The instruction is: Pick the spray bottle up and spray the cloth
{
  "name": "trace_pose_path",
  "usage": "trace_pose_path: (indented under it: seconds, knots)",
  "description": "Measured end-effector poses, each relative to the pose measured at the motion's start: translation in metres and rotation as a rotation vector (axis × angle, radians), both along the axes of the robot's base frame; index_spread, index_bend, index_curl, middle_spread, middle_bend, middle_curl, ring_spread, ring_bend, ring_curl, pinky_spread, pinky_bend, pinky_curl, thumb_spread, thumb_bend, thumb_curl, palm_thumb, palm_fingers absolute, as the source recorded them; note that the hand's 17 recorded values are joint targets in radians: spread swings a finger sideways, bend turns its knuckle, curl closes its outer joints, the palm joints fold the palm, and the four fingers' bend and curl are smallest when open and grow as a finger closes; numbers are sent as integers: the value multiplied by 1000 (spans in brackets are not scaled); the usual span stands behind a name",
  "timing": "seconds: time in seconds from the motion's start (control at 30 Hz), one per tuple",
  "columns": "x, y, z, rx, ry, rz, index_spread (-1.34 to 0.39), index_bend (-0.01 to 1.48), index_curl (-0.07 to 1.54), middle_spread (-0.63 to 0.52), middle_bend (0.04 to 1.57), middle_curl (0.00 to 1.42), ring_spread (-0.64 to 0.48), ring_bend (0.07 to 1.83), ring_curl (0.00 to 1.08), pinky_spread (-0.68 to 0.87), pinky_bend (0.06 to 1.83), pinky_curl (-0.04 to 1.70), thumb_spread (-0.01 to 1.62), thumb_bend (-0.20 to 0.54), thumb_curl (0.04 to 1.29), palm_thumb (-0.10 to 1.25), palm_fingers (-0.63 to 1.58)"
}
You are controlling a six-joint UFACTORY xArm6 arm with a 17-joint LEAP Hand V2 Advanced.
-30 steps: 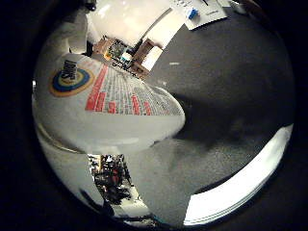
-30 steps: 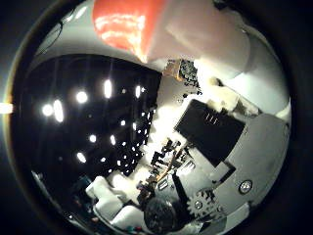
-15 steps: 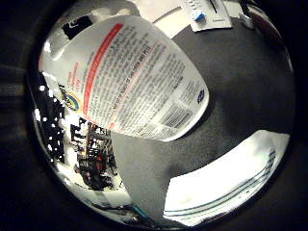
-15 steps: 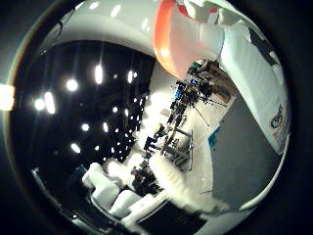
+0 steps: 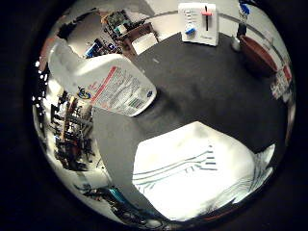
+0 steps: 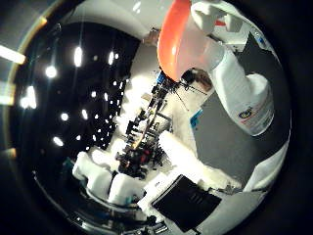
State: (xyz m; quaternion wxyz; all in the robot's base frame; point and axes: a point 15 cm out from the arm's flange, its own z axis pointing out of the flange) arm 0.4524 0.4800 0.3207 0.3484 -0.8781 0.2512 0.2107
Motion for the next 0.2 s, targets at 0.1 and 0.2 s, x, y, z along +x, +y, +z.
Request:
trace_pose_path:
  seconds: [0.1,0.2]
  knots:
    - [6,-20,4,-102,-69,-11,-529,390,370,-144,246,314,234,396,136,651,747,173,999,-27,475,530,357]
    - [20,-35,29,-150,-165,-68,-530,376,368,-144,220,313,236,363,135,650,714,157,999,-27,474,530,370]
